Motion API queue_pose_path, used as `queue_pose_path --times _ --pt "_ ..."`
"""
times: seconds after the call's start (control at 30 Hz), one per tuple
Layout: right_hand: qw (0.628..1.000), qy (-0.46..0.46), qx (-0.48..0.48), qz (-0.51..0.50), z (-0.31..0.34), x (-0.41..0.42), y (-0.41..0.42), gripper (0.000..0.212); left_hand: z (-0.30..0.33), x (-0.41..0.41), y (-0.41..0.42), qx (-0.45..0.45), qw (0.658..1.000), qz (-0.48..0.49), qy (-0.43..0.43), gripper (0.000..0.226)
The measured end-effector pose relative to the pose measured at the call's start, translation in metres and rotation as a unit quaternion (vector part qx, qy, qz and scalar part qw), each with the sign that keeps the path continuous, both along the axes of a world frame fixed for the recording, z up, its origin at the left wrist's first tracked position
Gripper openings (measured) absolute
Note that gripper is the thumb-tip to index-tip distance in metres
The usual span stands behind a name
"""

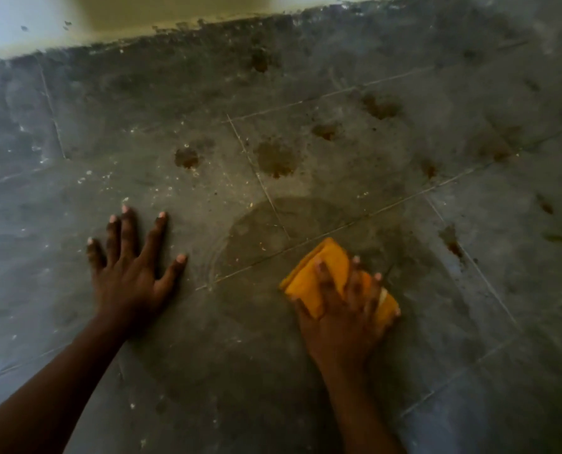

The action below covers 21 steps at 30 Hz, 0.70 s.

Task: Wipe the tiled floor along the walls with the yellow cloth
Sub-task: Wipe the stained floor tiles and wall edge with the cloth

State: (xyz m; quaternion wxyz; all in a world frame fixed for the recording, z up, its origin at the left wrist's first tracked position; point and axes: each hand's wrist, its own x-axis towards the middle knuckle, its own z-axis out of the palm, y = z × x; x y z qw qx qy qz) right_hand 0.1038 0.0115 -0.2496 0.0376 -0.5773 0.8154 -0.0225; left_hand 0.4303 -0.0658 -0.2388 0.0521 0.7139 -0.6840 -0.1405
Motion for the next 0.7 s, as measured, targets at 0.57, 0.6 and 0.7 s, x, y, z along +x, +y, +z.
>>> queue_pose_path --times 0.57,0.6,0.7 --pt "0.996 -0.062 -0.032 -0.052 -0.002 0.034 -0.118 0.074 -0.008 0.021 -0.038 -0.035 0.999 0.004 -0.006 0.083" --pt "0.997 -0.063 -0.031 -0.029 0.000 0.059 -0.135 0.073 -0.010 0.021 -0.040 -0.040 0.999 0.006 -0.008 0.082" --pt "0.990 -0.044 -0.058 0.123 0.003 0.117 -0.138 0.067 -0.009 0.020 -0.043 -0.050 0.998 0.032 -0.010 0.080"
